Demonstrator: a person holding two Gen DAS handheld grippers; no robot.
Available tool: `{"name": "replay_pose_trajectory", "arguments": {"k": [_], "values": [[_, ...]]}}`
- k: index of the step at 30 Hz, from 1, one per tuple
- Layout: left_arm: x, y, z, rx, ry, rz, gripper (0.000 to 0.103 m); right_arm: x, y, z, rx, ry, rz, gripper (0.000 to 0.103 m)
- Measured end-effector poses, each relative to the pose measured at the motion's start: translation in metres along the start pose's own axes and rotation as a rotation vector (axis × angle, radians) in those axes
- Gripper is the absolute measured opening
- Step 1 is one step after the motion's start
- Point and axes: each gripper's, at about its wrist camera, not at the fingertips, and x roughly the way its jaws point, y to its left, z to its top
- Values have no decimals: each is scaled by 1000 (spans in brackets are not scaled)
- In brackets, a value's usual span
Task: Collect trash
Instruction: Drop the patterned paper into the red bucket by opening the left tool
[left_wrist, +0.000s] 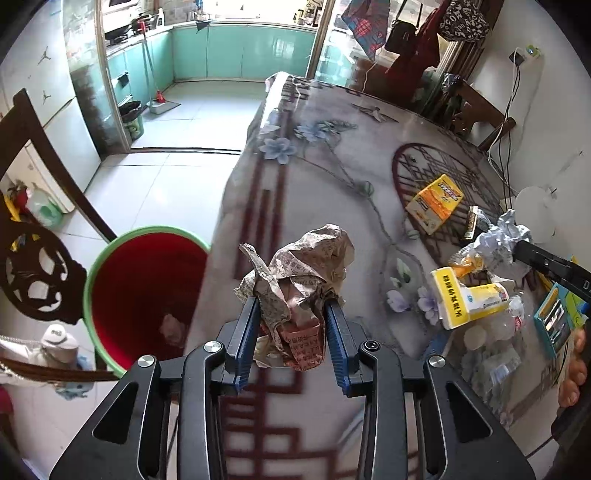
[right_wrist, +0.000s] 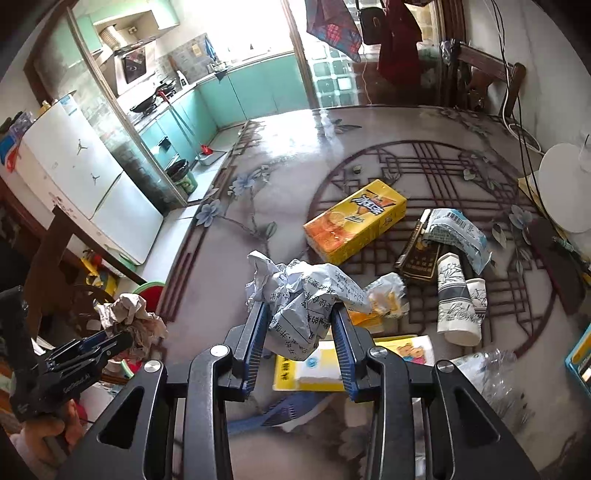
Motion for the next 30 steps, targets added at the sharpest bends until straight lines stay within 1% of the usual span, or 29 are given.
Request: {"name": "replay_pose_trajectory", "arguments": {"k": [5, 12, 22, 30], "values": [[-4, 21, 1, -4, -7, -1, 33, 0, 25, -1, -20, -8, -15, 33], [-7, 52, 0, -16, -6, 5, 33, 5, 63, -5, -50, -3, -3, 34], [-5, 97, -4, -57, 11, 35, 33, 26, 126, -14, -124, 33, 59, 34], [-4, 127, -5, -100, 8, 62, 33, 43, 165, -17, -167, 68, 126, 34]]}}
